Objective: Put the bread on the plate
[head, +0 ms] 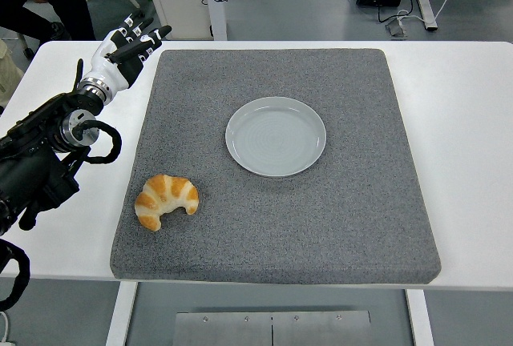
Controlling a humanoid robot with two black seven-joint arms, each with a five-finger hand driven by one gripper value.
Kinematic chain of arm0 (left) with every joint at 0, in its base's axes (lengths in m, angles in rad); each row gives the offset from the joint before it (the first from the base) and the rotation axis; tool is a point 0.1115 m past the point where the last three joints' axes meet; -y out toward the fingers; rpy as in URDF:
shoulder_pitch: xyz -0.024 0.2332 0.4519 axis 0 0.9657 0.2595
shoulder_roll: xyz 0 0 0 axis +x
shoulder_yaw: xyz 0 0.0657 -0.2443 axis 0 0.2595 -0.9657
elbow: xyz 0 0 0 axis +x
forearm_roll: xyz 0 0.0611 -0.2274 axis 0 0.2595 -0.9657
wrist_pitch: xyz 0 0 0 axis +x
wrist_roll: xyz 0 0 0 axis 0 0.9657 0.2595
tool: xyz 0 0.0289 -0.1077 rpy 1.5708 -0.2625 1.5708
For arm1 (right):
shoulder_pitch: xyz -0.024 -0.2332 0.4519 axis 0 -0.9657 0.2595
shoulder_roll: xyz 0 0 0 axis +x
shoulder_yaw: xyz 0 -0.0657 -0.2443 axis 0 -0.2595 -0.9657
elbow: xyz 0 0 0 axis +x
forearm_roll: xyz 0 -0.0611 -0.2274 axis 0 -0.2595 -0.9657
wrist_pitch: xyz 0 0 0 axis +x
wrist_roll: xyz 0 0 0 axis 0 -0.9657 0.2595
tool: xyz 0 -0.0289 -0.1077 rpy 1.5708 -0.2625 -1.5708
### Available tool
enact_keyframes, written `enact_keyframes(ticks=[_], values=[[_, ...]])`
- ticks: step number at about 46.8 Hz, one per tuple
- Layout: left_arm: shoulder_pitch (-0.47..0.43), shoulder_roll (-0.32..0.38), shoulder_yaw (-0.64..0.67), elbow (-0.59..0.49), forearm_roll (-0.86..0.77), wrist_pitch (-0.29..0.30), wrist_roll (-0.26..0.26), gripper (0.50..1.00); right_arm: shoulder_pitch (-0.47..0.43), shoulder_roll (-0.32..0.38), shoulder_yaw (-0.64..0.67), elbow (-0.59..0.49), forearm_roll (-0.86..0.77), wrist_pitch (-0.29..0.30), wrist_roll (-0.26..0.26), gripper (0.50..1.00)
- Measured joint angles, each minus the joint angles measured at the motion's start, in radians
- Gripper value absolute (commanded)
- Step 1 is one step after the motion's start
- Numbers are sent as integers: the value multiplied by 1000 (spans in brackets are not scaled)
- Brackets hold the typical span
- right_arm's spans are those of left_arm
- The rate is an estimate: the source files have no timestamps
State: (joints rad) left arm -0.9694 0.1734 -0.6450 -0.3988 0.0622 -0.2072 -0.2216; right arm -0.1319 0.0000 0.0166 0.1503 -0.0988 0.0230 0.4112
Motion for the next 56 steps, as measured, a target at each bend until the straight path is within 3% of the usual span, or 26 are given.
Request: enact_keyframes(ticks=[33, 46, 56], values=[[-15, 12, -6, 0, -1, 9, 1, 981, 0, 0, -1, 0, 0, 0, 0, 1000], [-12, 15, -6, -9, 0, 0, -49, 981, 0, 0, -1, 0, 0, 1, 0, 1000], [-38, 11, 26, -11, 16, 17, -49, 981, 0, 0, 0, 0, 0, 0, 0, 1000]])
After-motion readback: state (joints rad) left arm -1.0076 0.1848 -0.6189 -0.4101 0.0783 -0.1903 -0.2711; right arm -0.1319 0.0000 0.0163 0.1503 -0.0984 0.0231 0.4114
